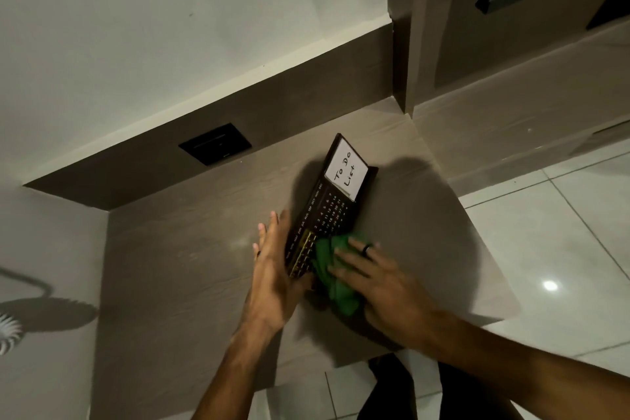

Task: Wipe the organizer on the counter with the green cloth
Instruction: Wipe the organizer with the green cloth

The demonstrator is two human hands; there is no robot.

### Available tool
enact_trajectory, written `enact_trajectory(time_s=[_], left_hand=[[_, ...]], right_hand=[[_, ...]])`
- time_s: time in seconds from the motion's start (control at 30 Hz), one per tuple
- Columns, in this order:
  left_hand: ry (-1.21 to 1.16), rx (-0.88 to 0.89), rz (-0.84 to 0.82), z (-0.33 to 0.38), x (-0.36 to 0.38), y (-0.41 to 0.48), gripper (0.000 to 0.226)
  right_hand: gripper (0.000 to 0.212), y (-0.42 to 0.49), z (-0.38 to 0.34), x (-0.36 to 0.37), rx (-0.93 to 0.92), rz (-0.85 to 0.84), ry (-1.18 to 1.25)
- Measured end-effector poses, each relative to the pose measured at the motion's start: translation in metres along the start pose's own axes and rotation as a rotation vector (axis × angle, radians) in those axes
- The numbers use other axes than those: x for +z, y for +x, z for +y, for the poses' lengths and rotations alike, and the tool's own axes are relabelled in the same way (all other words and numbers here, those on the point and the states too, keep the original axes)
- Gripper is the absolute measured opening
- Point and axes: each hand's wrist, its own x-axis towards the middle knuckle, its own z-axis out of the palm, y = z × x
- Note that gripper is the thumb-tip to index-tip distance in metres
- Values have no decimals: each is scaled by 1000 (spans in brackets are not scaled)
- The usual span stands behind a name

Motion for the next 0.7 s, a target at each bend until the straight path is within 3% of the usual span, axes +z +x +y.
enact_trajectory(time_s=[0.1,0.2,0.27,0.4,0.43,0.5,0.57,0.67,0.7], left_hand=[[-94,-36,59,-1,4,-8,110],[-169,-41,23,-3,9,-14,75],[-226,-66,-36,-8,8,-12,77],[-202,-110,43,-4,9,-4,92],[-222,-109,41,-4,11,-4,90],[-310,-60,-43,-5,6,-11,93],[-401,-72,9,-7,8,-8,97],[-333,-100,45,-1,10,-3,89],[-146,-52,95,-4,15,-1,93]], right_hand=[[79,10,-4,-15,87,136,175],[69,26,-23,-5,-280,76,119],[66,39,-18,-5,-383,78,46],[70,57,14,-24,22,237,85],[69,55,12,-21,-15,256,56],[62,49,-2,-4,-307,206,-6],[62,47,-11,3,-466,125,-43],[64,72,20,-20,-295,195,-80],[64,81,32,-30,-202,217,-77]])
